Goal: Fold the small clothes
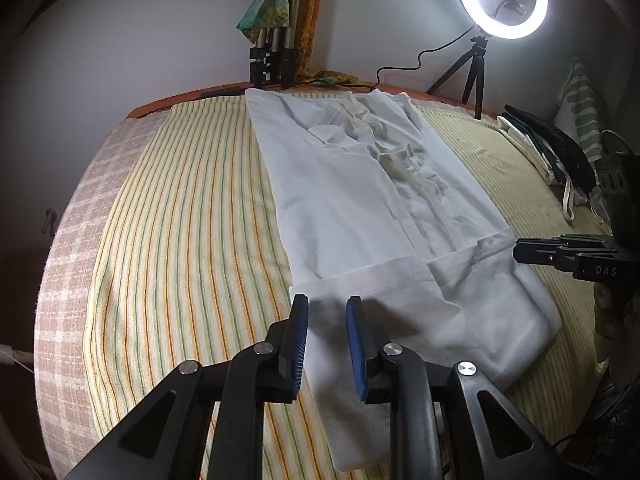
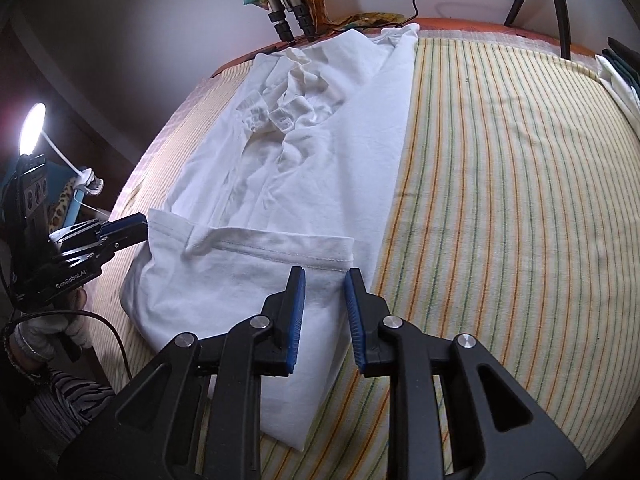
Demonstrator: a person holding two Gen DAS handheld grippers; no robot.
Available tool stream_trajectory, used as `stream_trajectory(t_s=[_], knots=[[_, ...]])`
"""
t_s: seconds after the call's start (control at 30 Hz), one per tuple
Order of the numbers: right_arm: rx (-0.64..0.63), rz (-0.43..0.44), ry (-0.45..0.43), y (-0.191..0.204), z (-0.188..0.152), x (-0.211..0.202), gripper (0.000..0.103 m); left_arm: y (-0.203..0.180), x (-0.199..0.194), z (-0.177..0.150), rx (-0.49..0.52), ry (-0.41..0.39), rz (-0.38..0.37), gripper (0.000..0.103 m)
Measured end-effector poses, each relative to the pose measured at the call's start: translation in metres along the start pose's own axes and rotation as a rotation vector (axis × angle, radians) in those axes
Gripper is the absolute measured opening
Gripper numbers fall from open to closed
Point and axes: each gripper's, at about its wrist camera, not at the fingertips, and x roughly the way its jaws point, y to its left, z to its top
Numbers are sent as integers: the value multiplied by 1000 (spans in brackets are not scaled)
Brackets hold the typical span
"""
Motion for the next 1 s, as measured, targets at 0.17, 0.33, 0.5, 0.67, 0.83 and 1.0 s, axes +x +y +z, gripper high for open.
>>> stream_trajectory(t_s=[0.17,0.33,0.5,0.67,0.83,1.0], knots=[[-22,4,-15,5,-1,-4,6,-1,0,0,6,-3,8,20],[2,-20,-46,1,-1,-14,4,-1,-4,1,11,-18,24,20],[-6,-52,-44,-4,-2,-17,4,-4,-14,4,8,-48,8,20],[-61,-129,-1,7,-2,-9,4,-27,-15,2,72,-56,-15,20],[-157,-163,-94,35,-5,-33,7,-57,-18,-4,160,-75,-37,22],[-253,-123,-36,56,-16,-18,7,-73,0,-14,238,-36,-7,23]])
